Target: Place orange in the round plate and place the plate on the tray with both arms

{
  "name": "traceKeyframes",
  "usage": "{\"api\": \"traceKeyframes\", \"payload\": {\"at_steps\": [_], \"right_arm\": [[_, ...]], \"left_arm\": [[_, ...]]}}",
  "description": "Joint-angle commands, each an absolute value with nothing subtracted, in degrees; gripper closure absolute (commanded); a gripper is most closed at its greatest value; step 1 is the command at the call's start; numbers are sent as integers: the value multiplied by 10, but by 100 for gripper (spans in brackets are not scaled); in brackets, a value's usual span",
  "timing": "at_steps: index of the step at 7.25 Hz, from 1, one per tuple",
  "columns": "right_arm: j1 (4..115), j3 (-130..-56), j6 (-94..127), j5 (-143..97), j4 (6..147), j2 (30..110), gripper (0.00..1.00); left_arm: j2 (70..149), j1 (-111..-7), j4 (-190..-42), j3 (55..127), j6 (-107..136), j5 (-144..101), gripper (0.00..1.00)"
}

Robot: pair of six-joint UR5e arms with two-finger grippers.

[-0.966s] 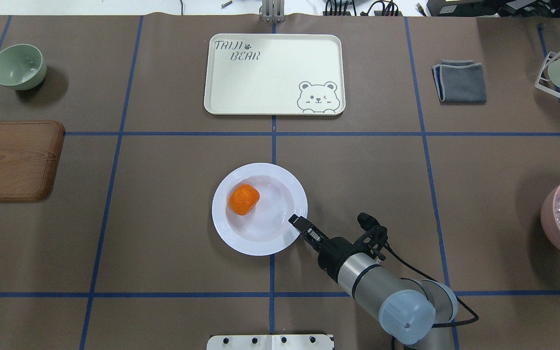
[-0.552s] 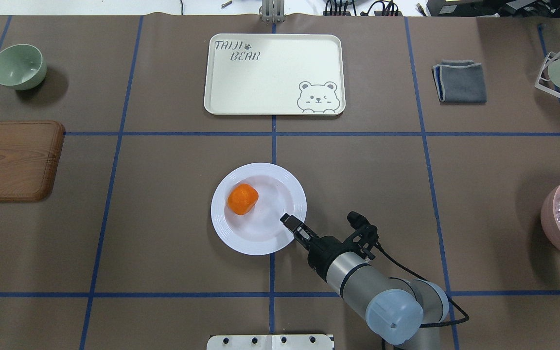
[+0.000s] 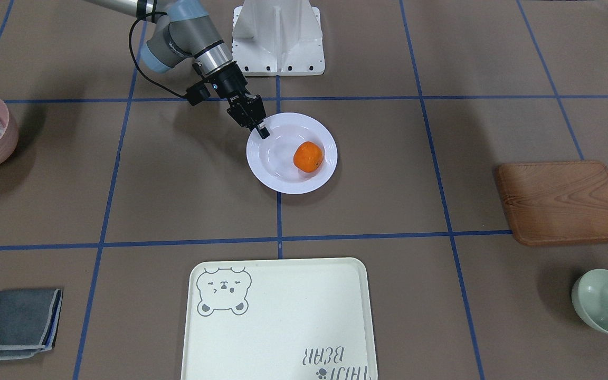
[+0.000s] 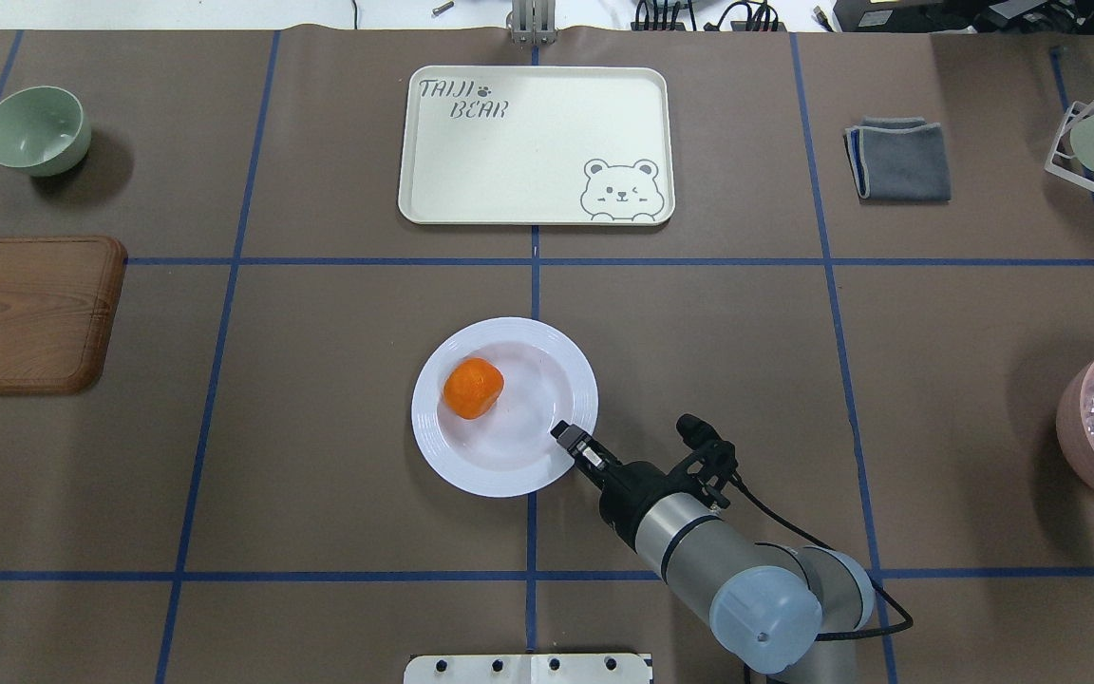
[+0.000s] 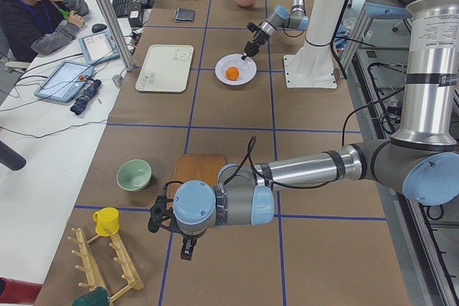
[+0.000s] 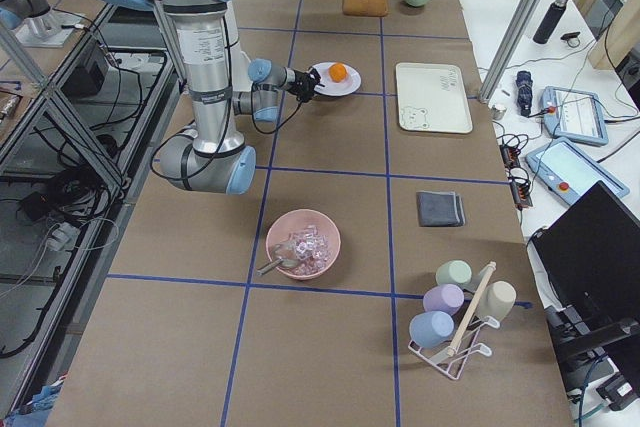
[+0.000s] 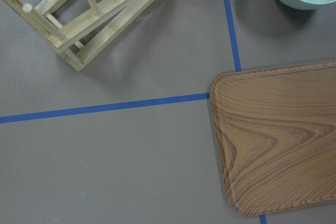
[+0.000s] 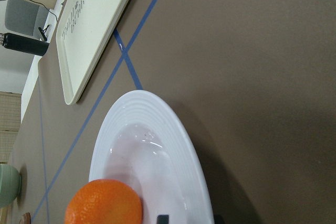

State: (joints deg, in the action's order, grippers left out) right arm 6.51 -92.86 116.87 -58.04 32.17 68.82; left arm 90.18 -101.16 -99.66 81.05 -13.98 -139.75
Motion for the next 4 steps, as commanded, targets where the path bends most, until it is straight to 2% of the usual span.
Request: {"api": "traceKeyframes", "payload": {"at_steps": [1, 4], "right_arm": [[66, -931, 1169, -580, 320, 687, 100], [68, -945, 1175, -575, 315, 691, 100]], "left_arm": [[902, -1011, -997, 810, -140, -1397, 1], [902, -1011, -998, 811, -140, -1397, 1]]}}
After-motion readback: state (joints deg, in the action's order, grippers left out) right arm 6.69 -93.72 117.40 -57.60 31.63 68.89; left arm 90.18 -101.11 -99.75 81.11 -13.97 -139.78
